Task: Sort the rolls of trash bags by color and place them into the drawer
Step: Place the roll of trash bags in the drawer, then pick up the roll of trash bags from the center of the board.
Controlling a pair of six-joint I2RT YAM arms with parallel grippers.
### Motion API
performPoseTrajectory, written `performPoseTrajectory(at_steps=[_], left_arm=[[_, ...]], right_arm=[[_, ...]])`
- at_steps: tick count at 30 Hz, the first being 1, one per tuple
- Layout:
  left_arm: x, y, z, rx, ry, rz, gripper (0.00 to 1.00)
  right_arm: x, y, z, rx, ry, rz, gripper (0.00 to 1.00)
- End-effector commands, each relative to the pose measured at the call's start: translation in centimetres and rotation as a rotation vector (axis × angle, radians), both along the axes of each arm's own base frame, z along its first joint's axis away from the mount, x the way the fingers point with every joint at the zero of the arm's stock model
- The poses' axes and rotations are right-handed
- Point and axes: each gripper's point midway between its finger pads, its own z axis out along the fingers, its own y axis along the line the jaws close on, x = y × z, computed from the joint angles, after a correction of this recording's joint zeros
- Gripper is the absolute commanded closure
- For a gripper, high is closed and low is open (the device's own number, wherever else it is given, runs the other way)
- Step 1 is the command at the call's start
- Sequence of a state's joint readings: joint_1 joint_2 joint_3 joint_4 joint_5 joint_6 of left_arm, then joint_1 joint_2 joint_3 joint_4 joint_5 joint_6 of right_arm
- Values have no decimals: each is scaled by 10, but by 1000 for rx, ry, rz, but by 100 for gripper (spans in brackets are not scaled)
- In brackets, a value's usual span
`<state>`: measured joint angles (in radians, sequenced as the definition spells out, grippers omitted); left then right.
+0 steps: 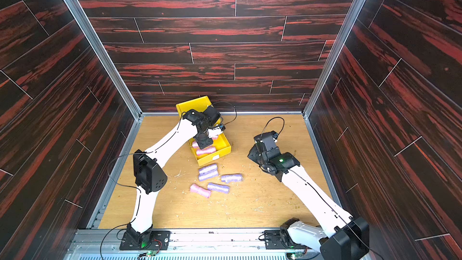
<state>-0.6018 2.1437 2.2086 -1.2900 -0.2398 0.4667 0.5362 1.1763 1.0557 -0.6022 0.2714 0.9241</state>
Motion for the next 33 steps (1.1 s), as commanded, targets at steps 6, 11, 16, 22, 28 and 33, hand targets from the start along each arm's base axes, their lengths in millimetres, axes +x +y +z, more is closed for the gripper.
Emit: performPoseTrajectory(at_steps=[6, 11, 16, 22, 28, 33], left_arm=[[-28, -2, 95, -160, -154, -15, 44], [-51, 16, 152, -269, -276, 53, 44], [-73, 62, 216, -479, -623, 237, 42], [-138, 147, 274, -889, -1078, 495, 25], [-172, 205, 269, -879, -1192, 701, 32], [-178, 229, 241, -779, -1214, 829, 23]], right_arm=[[5, 6, 34, 18, -101, 64, 53], [7, 13, 80, -6, -274, 181, 54], [2, 48, 113, -37, -381, 426, 54], [-43, 138, 102, -227, -436, 777, 50], [-108, 224, 27, -504, -388, 1123, 47], [-141, 253, -20, -543, -333, 1309, 46]])
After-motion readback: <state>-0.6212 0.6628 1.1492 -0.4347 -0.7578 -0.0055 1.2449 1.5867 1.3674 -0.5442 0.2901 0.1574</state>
